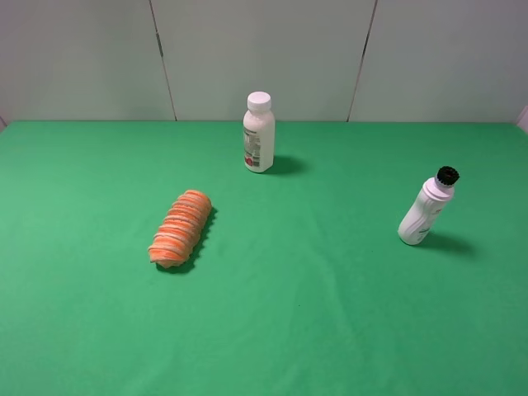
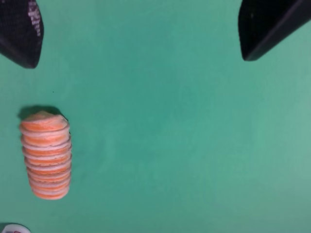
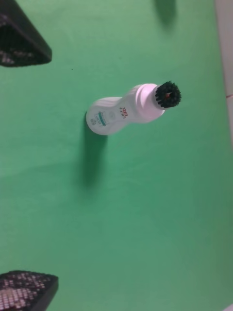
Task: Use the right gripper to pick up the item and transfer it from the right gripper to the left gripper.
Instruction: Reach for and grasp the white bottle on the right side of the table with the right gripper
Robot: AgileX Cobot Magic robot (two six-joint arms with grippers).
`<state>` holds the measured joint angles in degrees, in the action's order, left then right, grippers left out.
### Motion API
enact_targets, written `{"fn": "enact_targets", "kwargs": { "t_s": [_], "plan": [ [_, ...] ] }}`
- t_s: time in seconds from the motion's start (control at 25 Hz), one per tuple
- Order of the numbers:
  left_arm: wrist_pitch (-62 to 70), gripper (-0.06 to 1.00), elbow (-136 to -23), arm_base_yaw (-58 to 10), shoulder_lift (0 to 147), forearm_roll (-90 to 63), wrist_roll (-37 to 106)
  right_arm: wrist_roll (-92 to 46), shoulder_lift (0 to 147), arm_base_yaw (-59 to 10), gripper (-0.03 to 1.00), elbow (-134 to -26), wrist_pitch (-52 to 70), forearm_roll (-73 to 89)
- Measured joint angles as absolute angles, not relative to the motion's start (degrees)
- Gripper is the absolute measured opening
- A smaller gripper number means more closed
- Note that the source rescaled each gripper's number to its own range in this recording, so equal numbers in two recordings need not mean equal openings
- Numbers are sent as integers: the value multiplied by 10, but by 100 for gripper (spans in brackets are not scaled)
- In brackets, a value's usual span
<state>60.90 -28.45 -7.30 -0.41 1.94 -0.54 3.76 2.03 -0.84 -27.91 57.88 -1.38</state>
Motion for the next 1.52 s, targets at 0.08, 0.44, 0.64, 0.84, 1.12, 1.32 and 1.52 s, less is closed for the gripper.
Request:
{"fn": "enact_targets", "kwargs": {
  "t_s": [0.08, 0.44, 0.64, 0.84, 1.12, 1.32, 1.52],
  "plan": [
    [609, 72, -284, -73, -4, 19, -5, 38, 20, -8, 83, -279, 579, -14],
    [609, 72, -284, -73, -4, 19, -5, 38, 20, -8, 83, -279, 579, -14],
    [609, 72, -284, -73, -4, 19, -5, 38, 20, -8, 83, -279, 579, -14],
    [609, 72, -284, -73, -4, 19, -5, 38, 25, -8, 83, -280, 578, 0],
    [609, 72, -284, -73, -4, 19, -5, 39, 186, -8, 83, -337, 572, 0],
    [609, 72, -284, -73, -4, 19, -5, 39, 350, -8, 83, -391, 560, 0],
    [609, 72, -284, -73, -4, 19, -5, 49, 492, -32, 83, -448, 542, -3]
  ]
}}
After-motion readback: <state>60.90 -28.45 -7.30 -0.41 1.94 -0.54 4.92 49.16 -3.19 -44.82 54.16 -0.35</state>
